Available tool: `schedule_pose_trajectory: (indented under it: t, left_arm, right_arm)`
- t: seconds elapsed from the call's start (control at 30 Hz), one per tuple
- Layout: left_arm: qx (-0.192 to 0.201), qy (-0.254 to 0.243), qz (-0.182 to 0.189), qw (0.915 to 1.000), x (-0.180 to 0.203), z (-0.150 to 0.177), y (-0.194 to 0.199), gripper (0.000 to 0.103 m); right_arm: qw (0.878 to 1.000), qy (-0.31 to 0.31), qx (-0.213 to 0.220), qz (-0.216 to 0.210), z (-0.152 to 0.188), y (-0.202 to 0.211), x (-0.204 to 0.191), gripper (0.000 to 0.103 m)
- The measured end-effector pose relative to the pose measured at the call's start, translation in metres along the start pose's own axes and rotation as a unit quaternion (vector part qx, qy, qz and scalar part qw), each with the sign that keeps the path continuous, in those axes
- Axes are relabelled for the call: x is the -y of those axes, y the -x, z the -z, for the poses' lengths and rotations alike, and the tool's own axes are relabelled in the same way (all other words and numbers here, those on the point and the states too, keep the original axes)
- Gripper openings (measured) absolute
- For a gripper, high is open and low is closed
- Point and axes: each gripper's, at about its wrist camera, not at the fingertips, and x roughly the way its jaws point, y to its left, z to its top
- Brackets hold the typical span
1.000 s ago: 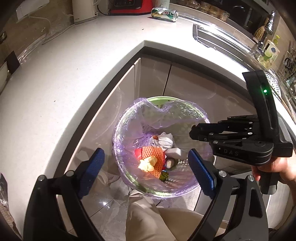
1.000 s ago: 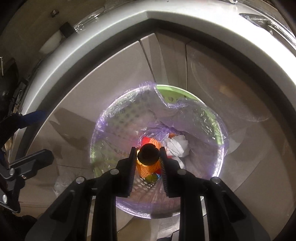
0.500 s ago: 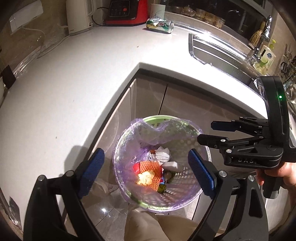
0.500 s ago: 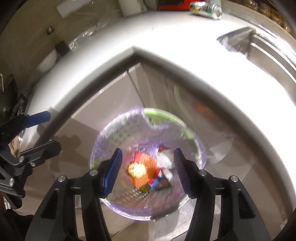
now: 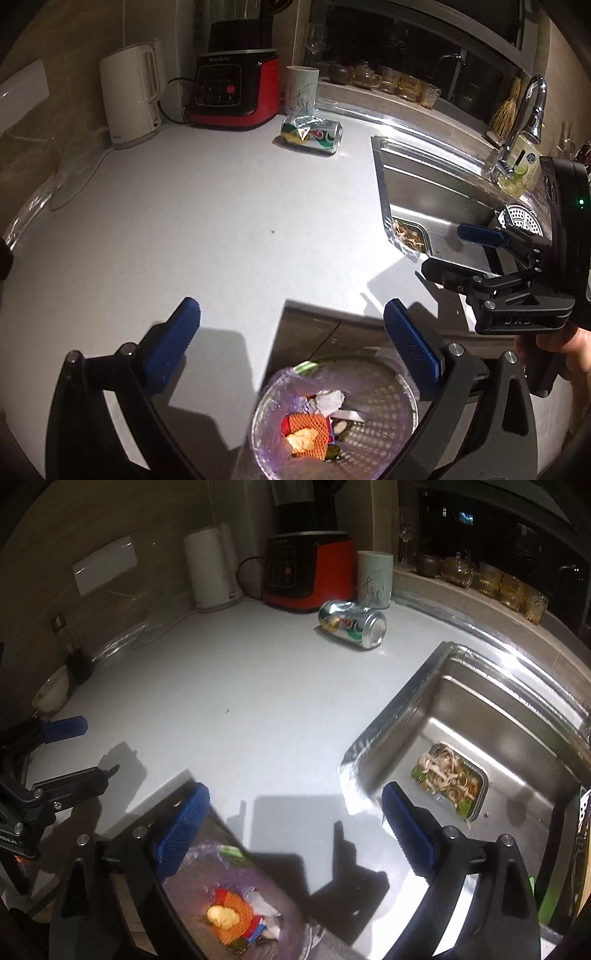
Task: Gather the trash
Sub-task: 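Move the right tool to the crushed soda can and grasp it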
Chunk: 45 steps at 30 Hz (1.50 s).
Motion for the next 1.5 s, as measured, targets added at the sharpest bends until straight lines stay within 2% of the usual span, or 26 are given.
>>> schedule_pose_trajectory:
  t: [0.2,0.47,0.57,0.73,0.87,1.03,1.1,1.17,1.3,1.5]
  left_arm:
    - [0.012,-0.009,-0.010,0.9998,-0.022,-0.048,-0.014,0.095]
    - [0.022,0.039,-0.033,0.9984,-0.041,-0.094,-0.040,0.095]
    - [0.020,0.047,-0.051,0.9974,-0.040,-0.104,-0.050,0.095]
    - [0.009,0.057,-0.076,0.9955,-0.031,-0.117,-0.070,0.095]
    - [-0.001,0.074,-0.078,0.9942,-0.026,-0.124,-0.087,0.095]
    - [-0.005,0.077,-0.089,0.9930,-0.018,-0.131,-0.099,0.095]
    - [-0.006,0.080,-0.093,0.9924,-0.017,-0.134,-0.102,0.095]
    - [-0.007,0.085,-0.096,0.9917,-0.018,-0.135,-0.105,0.095]
    - [-0.009,0.095,-0.103,0.9901,-0.023,-0.136,-0.107,0.095]
    - [0.000,0.118,-0.117,0.9861,-0.043,-0.139,-0.104,0.095]
  right_arm:
    - [1.000,0.017,0.007,0.022,-0.054,-0.038,0.010,0.100]
    - [0.995,0.093,0.000,0.023,-0.129,-0.106,0.028,0.100]
    - [0.990,0.136,-0.008,0.024,-0.156,-0.136,0.037,0.100]
    - [0.975,0.214,-0.049,0.030,-0.190,-0.193,0.051,0.100]
    - [0.960,0.265,-0.083,0.026,-0.200,-0.228,0.057,0.100]
    - [0.950,0.290,-0.113,-0.003,-0.204,-0.251,0.058,0.097]
    - [0.946,0.298,-0.126,-0.013,-0.203,-0.257,0.058,0.084]
    - [0.947,0.294,-0.129,-0.029,-0.204,-0.258,0.058,0.079]
    - [0.943,0.306,-0.126,-0.030,-0.203,-0.258,0.054,0.079]
    - [0.946,0.294,-0.127,-0.044,-0.201,-0.254,0.052,0.079]
